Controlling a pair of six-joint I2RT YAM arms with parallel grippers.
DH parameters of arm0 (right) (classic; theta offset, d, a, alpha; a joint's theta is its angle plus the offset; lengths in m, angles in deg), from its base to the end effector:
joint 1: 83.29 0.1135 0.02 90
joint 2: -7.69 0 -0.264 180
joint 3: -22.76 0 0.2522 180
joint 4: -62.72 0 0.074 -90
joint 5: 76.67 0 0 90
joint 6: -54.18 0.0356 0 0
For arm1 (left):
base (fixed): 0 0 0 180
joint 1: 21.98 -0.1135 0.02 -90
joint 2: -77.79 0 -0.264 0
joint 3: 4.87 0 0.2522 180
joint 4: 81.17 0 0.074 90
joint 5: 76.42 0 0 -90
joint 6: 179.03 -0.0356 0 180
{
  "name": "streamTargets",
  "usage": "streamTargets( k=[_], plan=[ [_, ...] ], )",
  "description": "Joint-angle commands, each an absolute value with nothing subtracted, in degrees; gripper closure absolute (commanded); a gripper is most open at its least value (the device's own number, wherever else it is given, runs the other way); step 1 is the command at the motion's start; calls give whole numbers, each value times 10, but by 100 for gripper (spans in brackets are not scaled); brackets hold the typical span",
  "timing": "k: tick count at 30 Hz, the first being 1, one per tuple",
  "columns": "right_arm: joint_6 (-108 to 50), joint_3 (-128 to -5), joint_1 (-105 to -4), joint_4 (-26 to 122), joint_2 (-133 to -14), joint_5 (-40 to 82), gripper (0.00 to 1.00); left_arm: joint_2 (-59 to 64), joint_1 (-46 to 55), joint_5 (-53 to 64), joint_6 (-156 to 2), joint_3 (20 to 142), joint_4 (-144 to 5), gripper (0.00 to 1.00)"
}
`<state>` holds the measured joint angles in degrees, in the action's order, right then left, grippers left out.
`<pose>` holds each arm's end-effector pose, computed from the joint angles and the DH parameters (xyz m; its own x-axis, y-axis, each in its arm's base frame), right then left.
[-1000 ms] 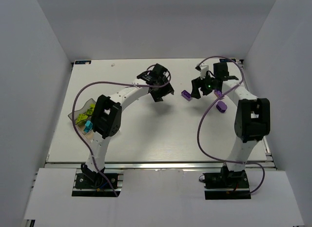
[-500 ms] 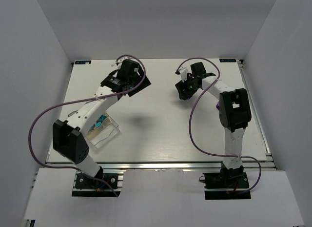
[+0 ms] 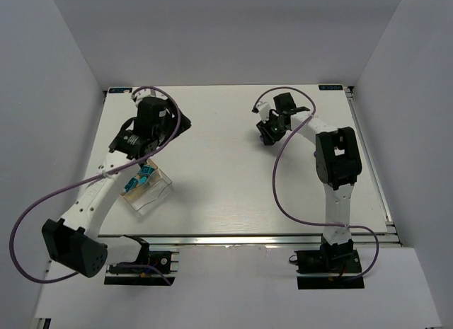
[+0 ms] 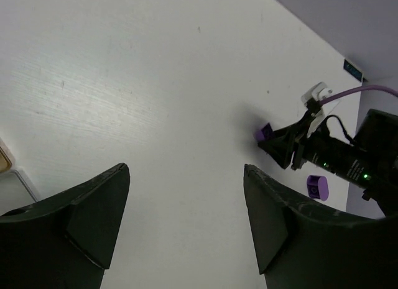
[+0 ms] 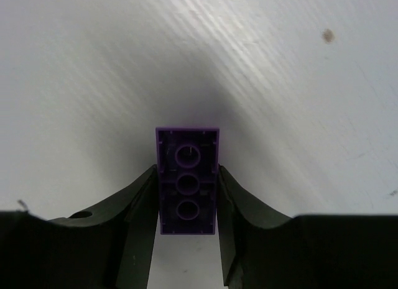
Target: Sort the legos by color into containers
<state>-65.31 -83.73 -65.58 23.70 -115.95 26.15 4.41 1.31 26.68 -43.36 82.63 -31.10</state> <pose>0.4432 0.1498 0.1686 -0.4849 -0.6587 -0.5753 -0.7502 0.6514 -0.1136 0.2577 -0.1021 0.3642 -0.5317 -0.5296 -0.6609 -0.2344 0.8419 -0.4861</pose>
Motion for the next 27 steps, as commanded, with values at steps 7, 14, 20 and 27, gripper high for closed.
streamTargets(
  k=[7, 14, 20, 27],
  plan=[
    [-697, -786, -557, 222, -1016, 489, 100, 186, 0, 316, -516, 794, -366, 11],
    [-676, -822, -418, 249, -1013, 570, 100, 276, -1, 322, -517, 747, -388, 10],
    [-621, -956, -316, 284, -1103, 542, 100, 324, 0, 320, -501, 719, -396, 9],
    [-553, -1046, -232, 358, -1190, 466, 98, 363, 0, 325, -494, 719, -374, 9]
  ],
)
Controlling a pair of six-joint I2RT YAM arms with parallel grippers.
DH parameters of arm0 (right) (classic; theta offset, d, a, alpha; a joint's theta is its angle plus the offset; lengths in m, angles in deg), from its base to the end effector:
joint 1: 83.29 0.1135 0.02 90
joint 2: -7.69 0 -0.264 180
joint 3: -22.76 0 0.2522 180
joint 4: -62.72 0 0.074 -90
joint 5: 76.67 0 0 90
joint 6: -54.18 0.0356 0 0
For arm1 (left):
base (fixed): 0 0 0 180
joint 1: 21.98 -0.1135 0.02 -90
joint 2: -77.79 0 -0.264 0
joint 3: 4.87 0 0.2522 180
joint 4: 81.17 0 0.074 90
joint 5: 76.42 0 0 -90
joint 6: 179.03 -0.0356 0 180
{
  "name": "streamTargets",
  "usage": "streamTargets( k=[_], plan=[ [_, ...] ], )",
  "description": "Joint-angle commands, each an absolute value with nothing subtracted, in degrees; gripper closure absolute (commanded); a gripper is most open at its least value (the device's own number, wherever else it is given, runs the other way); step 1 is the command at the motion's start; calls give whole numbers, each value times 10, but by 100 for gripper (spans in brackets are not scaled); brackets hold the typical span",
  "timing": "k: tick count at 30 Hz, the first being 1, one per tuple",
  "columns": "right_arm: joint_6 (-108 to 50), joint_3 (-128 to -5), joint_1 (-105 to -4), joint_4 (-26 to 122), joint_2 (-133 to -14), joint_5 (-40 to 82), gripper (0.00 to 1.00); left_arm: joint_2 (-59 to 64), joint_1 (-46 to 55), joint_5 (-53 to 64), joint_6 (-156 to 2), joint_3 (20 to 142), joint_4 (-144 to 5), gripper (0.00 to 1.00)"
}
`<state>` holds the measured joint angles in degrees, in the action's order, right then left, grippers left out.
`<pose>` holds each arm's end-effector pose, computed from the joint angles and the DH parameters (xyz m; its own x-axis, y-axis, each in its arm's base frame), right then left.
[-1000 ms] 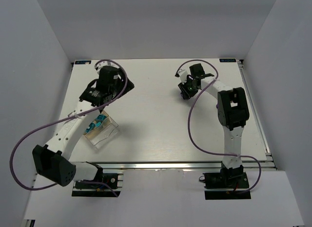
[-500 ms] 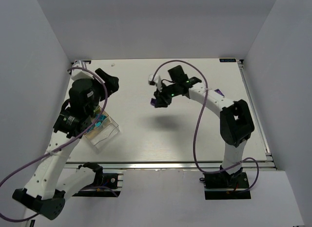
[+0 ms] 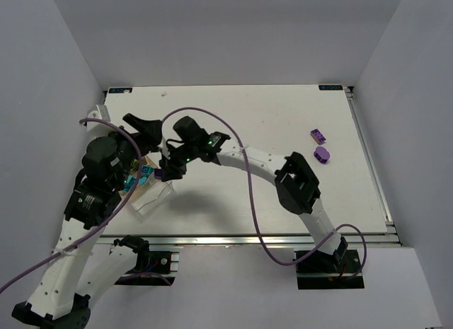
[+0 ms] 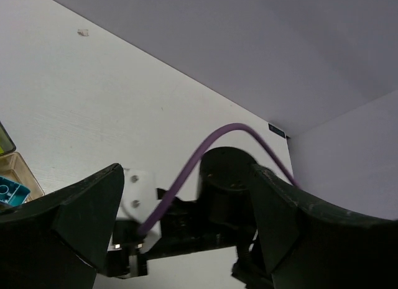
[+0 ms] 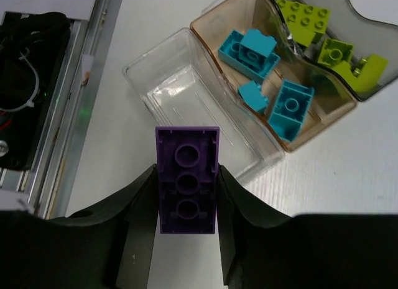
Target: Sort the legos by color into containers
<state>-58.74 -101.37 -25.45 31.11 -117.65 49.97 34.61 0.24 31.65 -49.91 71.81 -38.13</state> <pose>0.2540 0.4439 0.2679 0.1028 -0.4236 -0.9000 -0.9839 -0.1764 -0.0294 0.1376 -0.0443 0.4155 -0.1672 -0.5796 -0.7975 -0.0376 0.8121 -0.5823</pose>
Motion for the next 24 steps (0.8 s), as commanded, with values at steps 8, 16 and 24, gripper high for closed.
streamTargets(
  k=[8, 16, 24],
  plan=[
    [-534, -1058, -204, 411, -1240, 392, 73, 411, 0, 330, -478, 713, -338, 9],
    [-540, -1066, -204, 434, -1263, 339, 36, 425, 0, 305, -453, 697, -333, 9],
    [-563, -1028, -217, 409, -1195, 337, 26, 407, 0, 274, -446, 690, -359, 9]
  ],
)
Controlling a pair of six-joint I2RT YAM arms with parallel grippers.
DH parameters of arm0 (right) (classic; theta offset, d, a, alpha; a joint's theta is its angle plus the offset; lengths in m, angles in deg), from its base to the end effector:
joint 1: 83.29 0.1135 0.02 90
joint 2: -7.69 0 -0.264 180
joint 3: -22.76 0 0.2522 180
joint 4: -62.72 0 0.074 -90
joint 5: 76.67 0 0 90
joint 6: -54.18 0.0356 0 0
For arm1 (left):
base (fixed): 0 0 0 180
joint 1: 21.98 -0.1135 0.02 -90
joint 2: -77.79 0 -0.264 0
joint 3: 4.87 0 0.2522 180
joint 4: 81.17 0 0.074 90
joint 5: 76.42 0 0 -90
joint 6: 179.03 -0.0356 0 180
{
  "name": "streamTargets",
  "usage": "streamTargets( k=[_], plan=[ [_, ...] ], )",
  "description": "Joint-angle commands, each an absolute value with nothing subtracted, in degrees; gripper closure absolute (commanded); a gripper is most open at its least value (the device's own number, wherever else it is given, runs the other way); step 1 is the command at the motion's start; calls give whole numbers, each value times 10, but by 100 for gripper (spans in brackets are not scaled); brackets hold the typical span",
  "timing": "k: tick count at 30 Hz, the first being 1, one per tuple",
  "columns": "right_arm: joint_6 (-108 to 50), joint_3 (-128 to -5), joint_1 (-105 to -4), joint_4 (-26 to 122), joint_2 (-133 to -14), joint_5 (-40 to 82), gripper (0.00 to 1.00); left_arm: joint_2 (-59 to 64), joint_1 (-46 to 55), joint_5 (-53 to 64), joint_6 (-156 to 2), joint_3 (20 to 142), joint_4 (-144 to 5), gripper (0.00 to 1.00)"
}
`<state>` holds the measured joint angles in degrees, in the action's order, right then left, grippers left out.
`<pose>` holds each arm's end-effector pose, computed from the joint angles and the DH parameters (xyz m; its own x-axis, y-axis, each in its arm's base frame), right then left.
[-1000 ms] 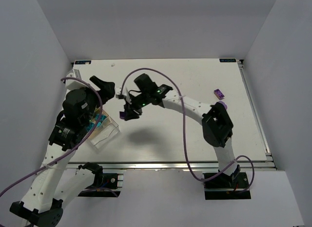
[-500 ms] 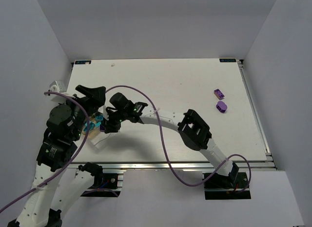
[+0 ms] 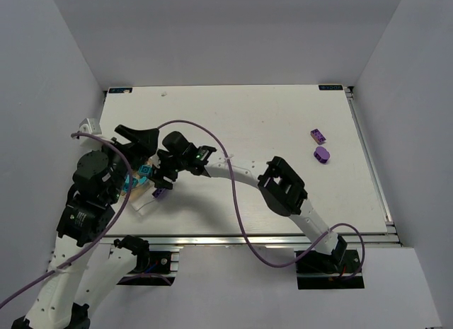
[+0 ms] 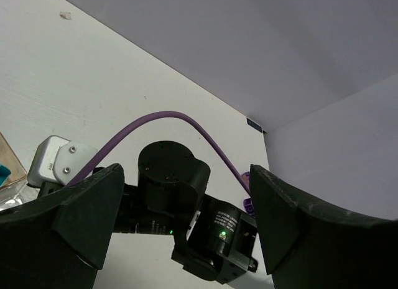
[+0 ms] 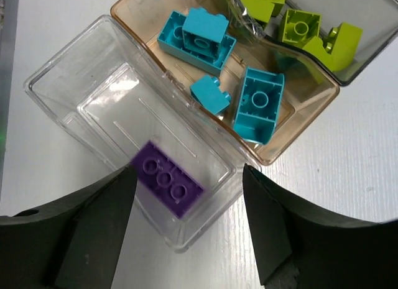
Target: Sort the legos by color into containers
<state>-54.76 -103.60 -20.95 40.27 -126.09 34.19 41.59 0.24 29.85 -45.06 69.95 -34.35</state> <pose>0.2421 0.4893 0.2181 0.0965 -0.4693 -0.8778 -0.9935 0.0084 -0.1137 0.1066 -0.0328 0.4114 -0.1688 -0.6510 -0.7401 -0.0152 0.7525 -0.6584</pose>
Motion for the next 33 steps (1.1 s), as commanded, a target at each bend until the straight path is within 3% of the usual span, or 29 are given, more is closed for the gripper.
streamTargets(
  k=[1, 4, 5, 6, 7, 8, 10, 11, 13, 14, 15, 16, 20, 26, 33],
  plan=[
    [-565, -1019, -222, 403, -1180, 333, 27, 404, 0, 269, -446, 682, -377, 10],
    [-553, -953, -259, 396, -1104, 327, 35, 399, 0, 238, -439, 663, -416, 17],
    [-546, -904, -289, 396, -1084, 329, 45, 396, 0, 228, -438, 646, -428, 21],
    [-542, -877, -305, 391, -1041, 331, 53, 392, 0, 216, -437, 637, -442, 41],
    [-539, -850, -321, 388, -1018, 332, 59, 387, 0, 189, -436, 630, -467, 53],
    [-539, -822, -357, 383, -997, 329, 73, 373, 0, 175, -434, 615, -478, 66],
    [-540, -744, -394, 373, -934, 314, 84, 355, 0, 139, -432, 603, -505, 89],
    [-539, -720, -434, 367, -914, 309, 86, 334, 0, 125, -432, 595, -513, 90],
    [-541, -656, -472, 353, -855, 294, 85, 311, 0, 97, -437, 590, -531, 88],
    [-544, -640, -513, 345, -839, 286, 77, 299, -1, 80, -438, 590, -533, 82],
    [-551, -623, -532, 338, -808, 277, 70, 275, 0, 73, -444, 591, -533, 74],
    [-554, -596, -553, 322, -793, 259, 64, 262, 0, 68, -446, 590, -533, 52],
    [-569, -578, -690, 246, -770, 231, 40, 210, 0, 43, -450, 587, -550, 28],
    [-595, -604, -789, 149, -818, 169, 17, 157, 0, 15, -449, 585, -582, 26],
    [-587, -591, -804, 159, -864, 69, 14, 143, 0, 11, -453, 579, -591, 25]
  ],
)
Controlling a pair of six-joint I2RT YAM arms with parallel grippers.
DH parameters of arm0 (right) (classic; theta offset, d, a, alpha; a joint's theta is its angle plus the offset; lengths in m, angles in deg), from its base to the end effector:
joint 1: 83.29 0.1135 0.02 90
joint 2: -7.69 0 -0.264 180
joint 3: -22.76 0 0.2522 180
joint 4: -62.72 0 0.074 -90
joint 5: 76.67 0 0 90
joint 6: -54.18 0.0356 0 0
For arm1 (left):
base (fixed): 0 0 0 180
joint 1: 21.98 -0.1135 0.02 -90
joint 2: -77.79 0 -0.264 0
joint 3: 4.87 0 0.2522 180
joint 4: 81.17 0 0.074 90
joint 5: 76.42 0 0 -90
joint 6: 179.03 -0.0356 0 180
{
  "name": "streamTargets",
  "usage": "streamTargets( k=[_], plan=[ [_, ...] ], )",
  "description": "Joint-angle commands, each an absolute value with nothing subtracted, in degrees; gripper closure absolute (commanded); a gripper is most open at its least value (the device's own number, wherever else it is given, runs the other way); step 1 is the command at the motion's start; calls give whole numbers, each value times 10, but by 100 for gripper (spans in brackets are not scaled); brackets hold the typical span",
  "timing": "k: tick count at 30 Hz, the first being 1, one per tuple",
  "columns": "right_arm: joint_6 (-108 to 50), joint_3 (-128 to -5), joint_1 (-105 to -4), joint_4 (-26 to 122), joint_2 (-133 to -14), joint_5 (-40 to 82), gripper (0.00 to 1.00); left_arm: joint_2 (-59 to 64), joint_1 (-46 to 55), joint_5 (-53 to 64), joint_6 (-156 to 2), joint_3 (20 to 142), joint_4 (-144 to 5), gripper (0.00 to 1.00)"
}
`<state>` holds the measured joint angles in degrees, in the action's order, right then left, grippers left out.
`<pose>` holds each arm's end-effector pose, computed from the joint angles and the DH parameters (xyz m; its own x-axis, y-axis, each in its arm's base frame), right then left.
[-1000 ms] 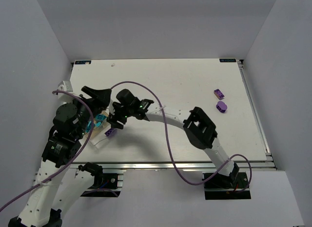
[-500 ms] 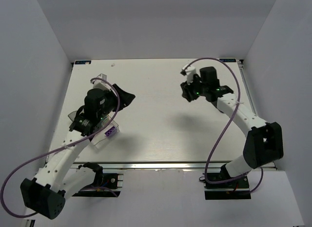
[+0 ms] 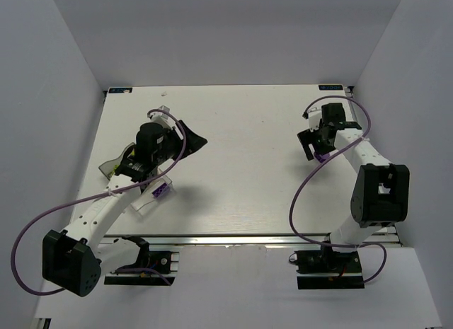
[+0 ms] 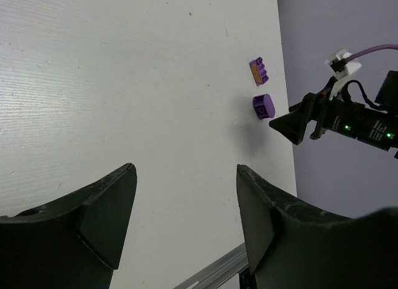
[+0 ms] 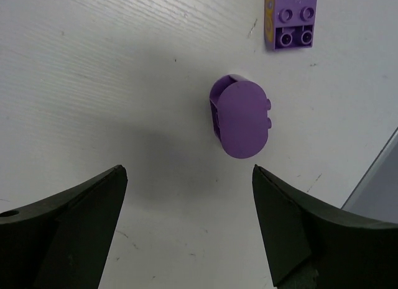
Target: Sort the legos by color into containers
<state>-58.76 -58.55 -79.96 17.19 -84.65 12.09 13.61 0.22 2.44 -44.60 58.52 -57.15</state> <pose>0.3382 0.0189 0.2376 -0.7492 -0.4339 -0.5004 -0.3672 0.9009 -0.2314 0.2345 -0.1031 0.3020 -0.6506 -0.4763 -0.5914 0.1087 0.7124 -0.6933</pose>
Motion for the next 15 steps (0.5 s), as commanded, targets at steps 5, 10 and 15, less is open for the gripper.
streamTargets(
  k=[5, 10, 15],
  plan=[
    [-578, -616, -827, 167, -914, 68, 17, 153, 0, 17, -449, 568, -589, 25],
    [-583, -665, -848, 164, -969, 74, 21, 164, 0, 27, -449, 565, -577, 25],
    [-595, -692, -852, 167, -1013, 80, 23, 171, 0, 36, -448, 561, -570, 25]
  ],
)
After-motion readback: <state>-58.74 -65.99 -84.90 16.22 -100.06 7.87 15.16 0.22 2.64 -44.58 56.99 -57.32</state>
